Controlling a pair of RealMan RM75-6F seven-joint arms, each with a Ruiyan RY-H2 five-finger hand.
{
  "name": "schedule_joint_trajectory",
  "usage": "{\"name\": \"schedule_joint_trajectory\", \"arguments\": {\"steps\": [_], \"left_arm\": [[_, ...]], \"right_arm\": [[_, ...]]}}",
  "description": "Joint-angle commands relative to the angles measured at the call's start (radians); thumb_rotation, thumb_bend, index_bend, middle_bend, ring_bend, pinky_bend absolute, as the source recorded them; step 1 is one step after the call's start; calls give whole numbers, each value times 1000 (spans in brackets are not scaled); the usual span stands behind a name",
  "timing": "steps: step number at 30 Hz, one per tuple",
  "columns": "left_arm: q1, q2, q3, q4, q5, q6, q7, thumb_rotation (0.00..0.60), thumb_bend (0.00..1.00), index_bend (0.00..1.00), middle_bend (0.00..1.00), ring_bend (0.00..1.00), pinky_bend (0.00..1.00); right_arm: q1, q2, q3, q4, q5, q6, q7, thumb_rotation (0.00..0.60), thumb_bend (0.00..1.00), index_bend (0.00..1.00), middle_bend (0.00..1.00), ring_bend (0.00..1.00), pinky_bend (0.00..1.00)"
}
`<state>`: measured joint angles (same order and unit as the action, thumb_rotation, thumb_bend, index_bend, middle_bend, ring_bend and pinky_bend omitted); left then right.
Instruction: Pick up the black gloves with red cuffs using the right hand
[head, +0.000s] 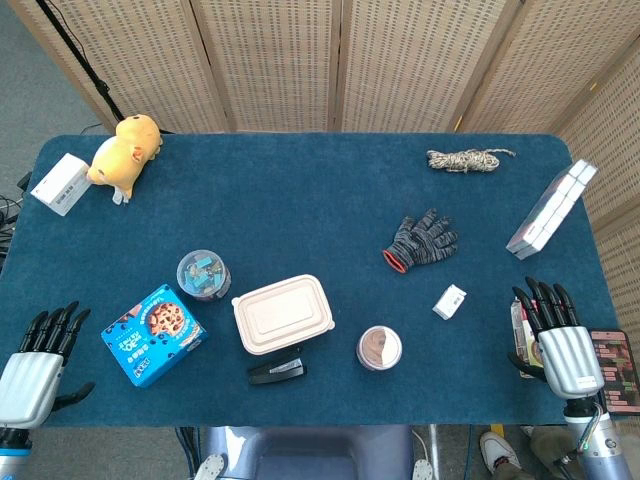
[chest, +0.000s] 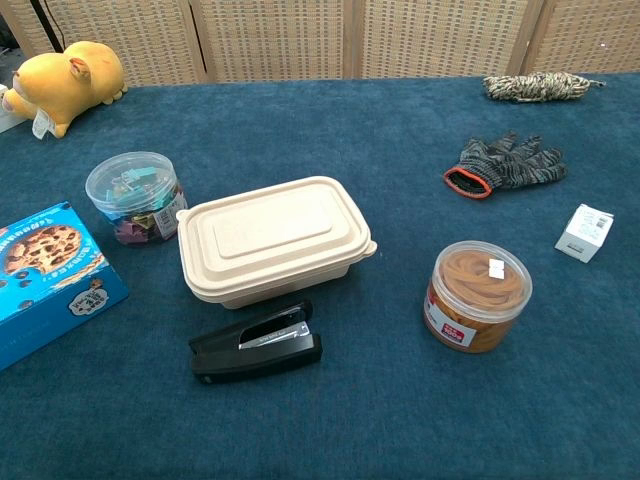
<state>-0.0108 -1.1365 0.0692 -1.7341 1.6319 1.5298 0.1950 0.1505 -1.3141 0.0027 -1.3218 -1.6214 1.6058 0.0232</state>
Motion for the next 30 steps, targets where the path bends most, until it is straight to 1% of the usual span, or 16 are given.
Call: {"name": "schedule_joint_trajectory", "arguments": {"steps": [1, 5, 8, 11, 14, 15, 16, 17, 20, 22, 24, 26, 28, 30], "left_arm": [[4, 1, 3, 1, 5, 5, -2, 600, 68, 0, 0, 0, 0], [12, 1, 8, -5, 9, 12, 5, 600, 67, 0, 0, 0, 0], [18, -2, 11, -3, 20, 23, 5, 600, 68, 0, 0, 0, 0], [17, -5, 10, -2, 13, 13, 6, 600, 68, 0, 0, 0, 0], [7, -6, -1, -11, -8, -7, 17, 600, 68, 0, 0, 0, 0], [4, -7, -7, -16, -19, -14, 23, 600, 68, 0, 0, 0, 0], [2, -8, -10, -18, -26, -18, 28, 600, 68, 0, 0, 0, 0], [-1, -10, -15, -20, -38, -24, 35, 600, 67, 0, 0, 0, 0], [-5, -14, -24, -24, -58, -34, 39, 600, 68, 0, 0, 0, 0], [-6, -14, -26, -26, -58, -34, 37, 600, 67, 0, 0, 0, 0], [-5, -16, -25, -25, -49, -28, 37, 600, 68, 0, 0, 0, 0], [-5, -21, -26, -25, -49, -27, 43, 600, 68, 0, 0, 0, 0], [-7, -24, -28, -25, -60, -35, 52, 600, 68, 0, 0, 0, 0], [-12, -26, -33, -27, -78, -49, 59, 600, 68, 0, 0, 0, 0]], "right_arm": [[-3, 3, 2, 0, -1, 1, 7, 600, 0, 50, 0, 0, 0], [-2, 8, 5, -3, -11, 1, 21, 600, 0, 55, 0, 0, 0], [20, 18, 12, -19, -13, -33, 74, 600, 0, 54, 0, 0, 0], [78, 52, 27, -62, -5, -123, 165, 600, 0, 43, 0, 0, 0], [167, 94, 54, -109, 13, -256, 305, 600, 0, 55, 0, 0, 0], [210, 107, 69, -118, 25, -319, 367, 600, 0, 65, 0, 0, 0], [236, 115, 76, -118, 30, -356, 404, 600, 0, 73, 0, 0, 0], [279, 116, 98, -111, 41, -407, 460, 600, 0, 88, 4, 0, 0], [377, 88, 151, -46, 84, -524, 561, 600, 0, 132, 53, 0, 0], [424, 68, 171, -9, 108, -586, 606, 600, 0, 143, 69, 0, 0], [478, 41, 190, 39, 138, -667, 652, 600, 4, 149, 74, 0, 0], [528, 10, 203, 99, 165, -741, 678, 600, 29, 150, 77, 0, 0], [566, -20, 212, 153, 187, -799, 694, 600, 62, 150, 80, 0, 0], [605, -57, 222, 217, 218, -867, 719, 600, 73, 148, 82, 0, 0]]}}
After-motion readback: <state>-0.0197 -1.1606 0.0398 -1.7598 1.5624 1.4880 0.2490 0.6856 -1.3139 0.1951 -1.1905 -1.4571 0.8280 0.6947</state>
